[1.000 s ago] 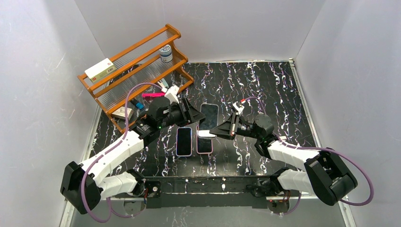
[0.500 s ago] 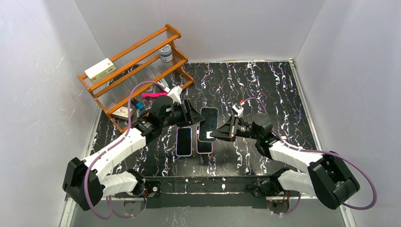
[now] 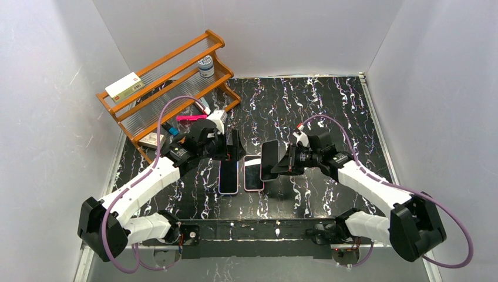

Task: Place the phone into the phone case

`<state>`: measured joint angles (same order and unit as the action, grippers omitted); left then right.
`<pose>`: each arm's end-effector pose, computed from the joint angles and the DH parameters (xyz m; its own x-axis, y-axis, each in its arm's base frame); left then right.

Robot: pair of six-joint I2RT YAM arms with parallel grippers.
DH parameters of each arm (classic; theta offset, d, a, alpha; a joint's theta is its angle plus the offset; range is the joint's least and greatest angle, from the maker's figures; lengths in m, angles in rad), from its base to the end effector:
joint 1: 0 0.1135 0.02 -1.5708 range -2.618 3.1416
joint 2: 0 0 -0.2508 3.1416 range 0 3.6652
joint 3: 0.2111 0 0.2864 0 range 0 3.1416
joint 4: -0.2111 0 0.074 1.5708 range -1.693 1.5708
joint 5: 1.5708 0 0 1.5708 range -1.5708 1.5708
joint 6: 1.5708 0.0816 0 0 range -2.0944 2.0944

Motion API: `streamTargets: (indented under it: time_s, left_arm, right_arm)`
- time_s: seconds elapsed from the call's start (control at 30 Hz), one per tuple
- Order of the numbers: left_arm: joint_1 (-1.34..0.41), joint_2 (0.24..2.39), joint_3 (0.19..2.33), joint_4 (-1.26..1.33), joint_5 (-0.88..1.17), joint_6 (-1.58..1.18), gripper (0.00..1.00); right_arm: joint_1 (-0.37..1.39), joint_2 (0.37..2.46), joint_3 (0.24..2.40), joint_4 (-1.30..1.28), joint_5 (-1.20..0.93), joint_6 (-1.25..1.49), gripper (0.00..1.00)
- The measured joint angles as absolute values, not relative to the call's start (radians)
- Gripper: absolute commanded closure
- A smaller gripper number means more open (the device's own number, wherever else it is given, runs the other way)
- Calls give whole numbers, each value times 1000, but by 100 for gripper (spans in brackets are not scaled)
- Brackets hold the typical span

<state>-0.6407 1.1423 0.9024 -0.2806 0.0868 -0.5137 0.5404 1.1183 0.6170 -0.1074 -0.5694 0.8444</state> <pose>0.2658 -0.2070 0.2561 -0.6695 -0.1115 -0.7344 0.3753 0.8025 -0.4639 0.2362 0.1930 0.1755 -0.9331 0.1744 -0.3144 -0.1731 0.5485 0.8181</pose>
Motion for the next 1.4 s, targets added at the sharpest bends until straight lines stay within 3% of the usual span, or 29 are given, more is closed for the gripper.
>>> streamTargets:
  time_s: [0.3, 0.5, 0.67, 1.23, 1.4]
  left_arm:
    - [-641, 1115, 890, -318, 37, -444, 2]
    - [-641, 1095, 868, -322, 33, -438, 2]
    - [-641, 1095, 859, -323, 33, -438, 2]
    - [-641, 1095, 859, -322, 33, -459, 2]
    - [-641, 1096, 863, -322, 32, -482, 2]
  right_arm:
    - [496, 1264, 647, -333, -537, 640, 97]
    - [445, 1346, 632, -329, -542, 580, 79]
    - [397, 1369, 603, -311, -563, 552, 56]
    - [353, 1272, 714, -464, -450, 527, 36]
    - [353, 1179, 753, -499, -418, 550, 6]
